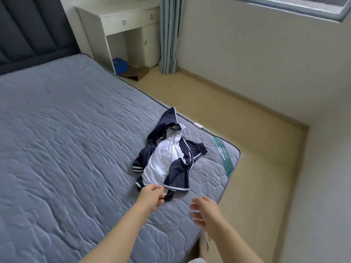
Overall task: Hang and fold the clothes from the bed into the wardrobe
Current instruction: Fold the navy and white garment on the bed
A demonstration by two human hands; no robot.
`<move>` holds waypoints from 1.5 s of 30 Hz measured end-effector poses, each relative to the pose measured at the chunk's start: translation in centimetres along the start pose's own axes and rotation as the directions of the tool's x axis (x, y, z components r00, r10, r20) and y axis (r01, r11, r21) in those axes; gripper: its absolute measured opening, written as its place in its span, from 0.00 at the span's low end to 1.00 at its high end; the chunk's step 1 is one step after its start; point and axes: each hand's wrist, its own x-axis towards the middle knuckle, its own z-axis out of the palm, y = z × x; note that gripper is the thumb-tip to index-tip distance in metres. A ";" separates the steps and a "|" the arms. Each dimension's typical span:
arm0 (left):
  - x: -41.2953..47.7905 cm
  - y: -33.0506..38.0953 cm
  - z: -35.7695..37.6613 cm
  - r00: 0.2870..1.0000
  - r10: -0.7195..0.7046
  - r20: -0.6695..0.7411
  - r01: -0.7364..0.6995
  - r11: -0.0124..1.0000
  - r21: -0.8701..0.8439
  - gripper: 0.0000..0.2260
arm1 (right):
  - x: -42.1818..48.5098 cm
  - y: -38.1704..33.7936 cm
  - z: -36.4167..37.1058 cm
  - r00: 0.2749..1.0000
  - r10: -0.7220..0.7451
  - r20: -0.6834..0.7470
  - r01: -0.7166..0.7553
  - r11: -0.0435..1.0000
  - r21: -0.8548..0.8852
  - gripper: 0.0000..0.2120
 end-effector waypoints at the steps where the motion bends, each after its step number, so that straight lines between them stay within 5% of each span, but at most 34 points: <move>1: 1.0 0.5 0.2 1.000 -0.015 -0.025 0.015 1.000 -0.020 0.06 | 1.5 -1.1 0.0 1.000 0.006 0.022 -0.005 1.000 -0.031 0.04; 10: 11.3 4.6 4.8 0.939 -0.245 -0.241 0.167 0.938 -0.302 0.03 | 15.9 -10.6 0.1 0.965 0.127 0.229 -0.028 0.918 -0.395 0.06; 18: 19.4 2.8 8.7 0.844 -0.467 -0.264 0.377 0.866 -0.328 0.05 | 26.5 -11.7 -0.6 0.927 0.291 0.237 -0.107 0.809 -0.578 0.07; 21: 21.8 0.6 9.7 0.824 -0.480 -0.302 0.429 0.876 -0.221 0.07 | 29.3 -11.3 -0.7 0.916 0.319 0.244 -0.117 0.792 -0.599 0.07; 25: 25.8 -2.6 11.5 0.913 -0.336 -0.230 0.404 0.819 0.407 0.12 | 32.9 -9.7 -0.8 0.909 0.349 0.230 -0.144 0.779 -0.611 0.06; 29: 31.0 -3.7 12.8 0.903 -0.214 -0.373 0.346 0.876 0.336 0.23 | 36.2 -7.4 -1.6 0.903 0.382 0.198 -0.182 0.756 -0.628 0.05; 32: 35.0 -4.5 13.1 0.890 -0.116 -0.441 0.355 0.782 0.512 0.28 | 38.5 -6.1 -1.8 0.904 0.396 0.160 -0.216 0.747 -0.629 0.04; 35: 38.2 -6.2 12.2 0.898 -0.202 -0.392 0.414 0.691 0.592 0.26 | 40.2 -5.4 -1.4 0.902 0.397 0.170 -0.208 0.744 -0.635 0.05; 39: 39.7 -6.7 11.4 0.874 -0.196 -0.444 0.401 0.807 0.433 0.08 | 42.1 -5.3 -0.2 0.909 0.380 0.172 -0.205 0.767 -0.607 0.07; 41: 38.3 -6.1 11.7 0.866 -0.227 -0.445 0.346 0.915 0.206 0.10 | 41.9 -5.4 0.2 0.916 0.366 0.167 -0.203 0.779 -0.594 0.07; 45: 33.2 -5.2 10.8 0.835 -0.193 -0.516 0.204 0.978 -0.037 0.11 | 39.0 -6.5 1.3 0.911 0.342 0.229 -0.166 0.815 -0.555 0.07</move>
